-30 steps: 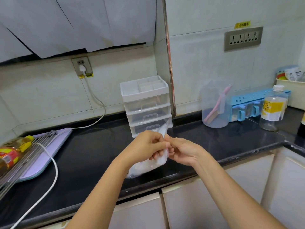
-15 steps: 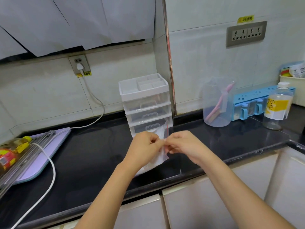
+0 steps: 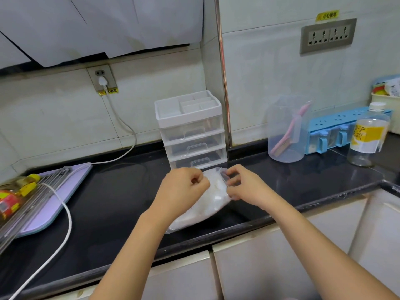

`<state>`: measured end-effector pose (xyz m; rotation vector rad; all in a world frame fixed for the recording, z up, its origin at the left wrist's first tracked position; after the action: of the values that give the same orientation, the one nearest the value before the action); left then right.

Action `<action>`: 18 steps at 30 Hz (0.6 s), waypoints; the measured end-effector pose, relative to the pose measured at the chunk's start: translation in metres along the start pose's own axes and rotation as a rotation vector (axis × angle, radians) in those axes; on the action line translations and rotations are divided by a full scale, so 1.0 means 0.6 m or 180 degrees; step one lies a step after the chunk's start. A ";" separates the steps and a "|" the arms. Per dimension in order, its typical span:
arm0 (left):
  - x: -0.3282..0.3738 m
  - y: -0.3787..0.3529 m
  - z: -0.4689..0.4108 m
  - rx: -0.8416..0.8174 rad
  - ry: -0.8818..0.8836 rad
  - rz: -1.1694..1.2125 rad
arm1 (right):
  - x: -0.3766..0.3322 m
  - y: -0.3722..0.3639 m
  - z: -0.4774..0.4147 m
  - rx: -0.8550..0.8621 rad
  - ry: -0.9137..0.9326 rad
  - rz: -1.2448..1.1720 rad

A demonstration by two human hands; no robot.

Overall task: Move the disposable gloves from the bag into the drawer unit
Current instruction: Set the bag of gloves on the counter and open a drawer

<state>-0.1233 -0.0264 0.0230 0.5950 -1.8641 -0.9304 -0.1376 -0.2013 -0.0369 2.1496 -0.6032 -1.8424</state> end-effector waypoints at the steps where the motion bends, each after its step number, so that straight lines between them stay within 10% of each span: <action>1: -0.002 0.000 0.001 -0.0104 -0.0029 0.0002 | -0.002 -0.002 -0.003 0.0017 0.0048 -0.0263; 18: -0.176 -0.063 0.041 -0.0918 0.0883 0.0735 | 0.044 -0.016 -0.063 0.0270 -0.0511 0.0650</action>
<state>-0.0981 0.0360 -0.0698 0.3067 -1.4814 -0.8923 -0.0962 -0.2081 -0.0580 1.9189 -0.9148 -1.9182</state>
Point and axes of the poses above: each hand's wrist, its own z-axis away from the middle knuckle, its own y-axis out of the back of the hand, x = y × z, the point moved 4 cm from there along -z, towards the middle knuckle, and after that the axes turned 9 degrees about y, right-handed, at the moved point
